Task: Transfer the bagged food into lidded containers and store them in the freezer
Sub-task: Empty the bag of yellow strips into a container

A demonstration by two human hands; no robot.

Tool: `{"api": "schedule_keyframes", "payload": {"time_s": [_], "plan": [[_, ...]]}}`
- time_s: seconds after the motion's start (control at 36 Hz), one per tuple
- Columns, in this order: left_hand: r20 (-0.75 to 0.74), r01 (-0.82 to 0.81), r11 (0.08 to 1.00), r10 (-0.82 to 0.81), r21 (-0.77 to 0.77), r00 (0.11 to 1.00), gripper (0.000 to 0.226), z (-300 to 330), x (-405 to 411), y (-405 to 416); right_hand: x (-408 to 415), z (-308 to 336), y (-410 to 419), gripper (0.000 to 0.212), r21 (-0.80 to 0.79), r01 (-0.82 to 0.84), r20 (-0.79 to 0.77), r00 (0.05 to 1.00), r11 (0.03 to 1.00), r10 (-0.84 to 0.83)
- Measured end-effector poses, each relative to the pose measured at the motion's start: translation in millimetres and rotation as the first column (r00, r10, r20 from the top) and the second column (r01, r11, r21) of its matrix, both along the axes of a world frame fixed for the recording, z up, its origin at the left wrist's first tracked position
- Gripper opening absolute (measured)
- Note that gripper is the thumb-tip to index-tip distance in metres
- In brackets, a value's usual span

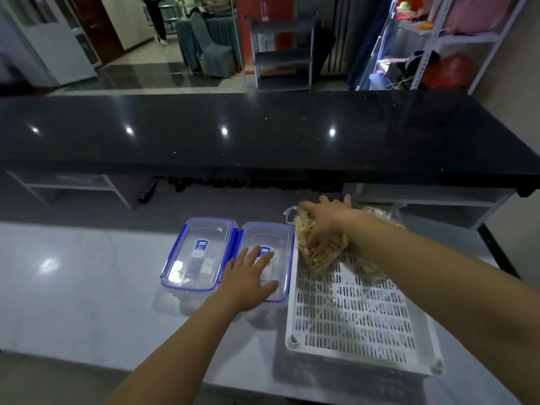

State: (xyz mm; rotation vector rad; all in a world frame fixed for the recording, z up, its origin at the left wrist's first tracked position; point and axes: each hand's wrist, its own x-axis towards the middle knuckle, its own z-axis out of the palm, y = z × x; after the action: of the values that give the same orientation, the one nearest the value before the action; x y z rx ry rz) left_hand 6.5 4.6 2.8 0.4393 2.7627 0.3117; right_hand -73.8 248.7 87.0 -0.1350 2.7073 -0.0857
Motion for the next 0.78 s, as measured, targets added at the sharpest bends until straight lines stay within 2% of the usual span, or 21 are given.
{"api": "schedule_keyframes", "payload": {"time_s": [0.22, 0.39, 0.47, 0.56, 0.69, 0.78], "plan": [[0.002, 0.032, 0.999, -0.032, 0.003, 0.999, 0.075, 0, 0, -3, 43, 4, -5, 0.112, 0.017, -0.107, 0.031, 0.994, 0.994, 0.107], [0.058, 0.074, 0.997, -0.076, 0.029, 0.995, 0.077, 7, -10, -7, 108, 1, -9, 0.099, 0.048, -0.3, 0.099, 0.95, 0.953, 0.295], [0.041, 0.096, 0.992, -0.099, 0.082, 0.994, 0.076, 16, -15, -7, 139, -1, -7, 0.092, 0.039, -0.394, 0.115, 0.915, 0.918, 0.387], [0.017, 0.125, 0.972, -0.131, 0.201, 0.991, 0.07, 27, -15, -2, 164, -2, -6, 0.09, 0.08, -0.458, 0.096, 0.888, 0.885, 0.45], [0.054, 0.226, 0.89, -0.267, 0.396, 0.962, 0.062, 47, -8, 15, 195, 2, 1, 0.09, 0.034, -0.385, 0.026, 0.923, 0.922, 0.384], [0.041, 0.3, 0.844, -0.354, 0.445, 0.935, 0.056, 56, 1, 25, 212, 4, 7, 0.088, -0.041, -0.239, -0.07, 0.969, 0.97, 0.236]]}}
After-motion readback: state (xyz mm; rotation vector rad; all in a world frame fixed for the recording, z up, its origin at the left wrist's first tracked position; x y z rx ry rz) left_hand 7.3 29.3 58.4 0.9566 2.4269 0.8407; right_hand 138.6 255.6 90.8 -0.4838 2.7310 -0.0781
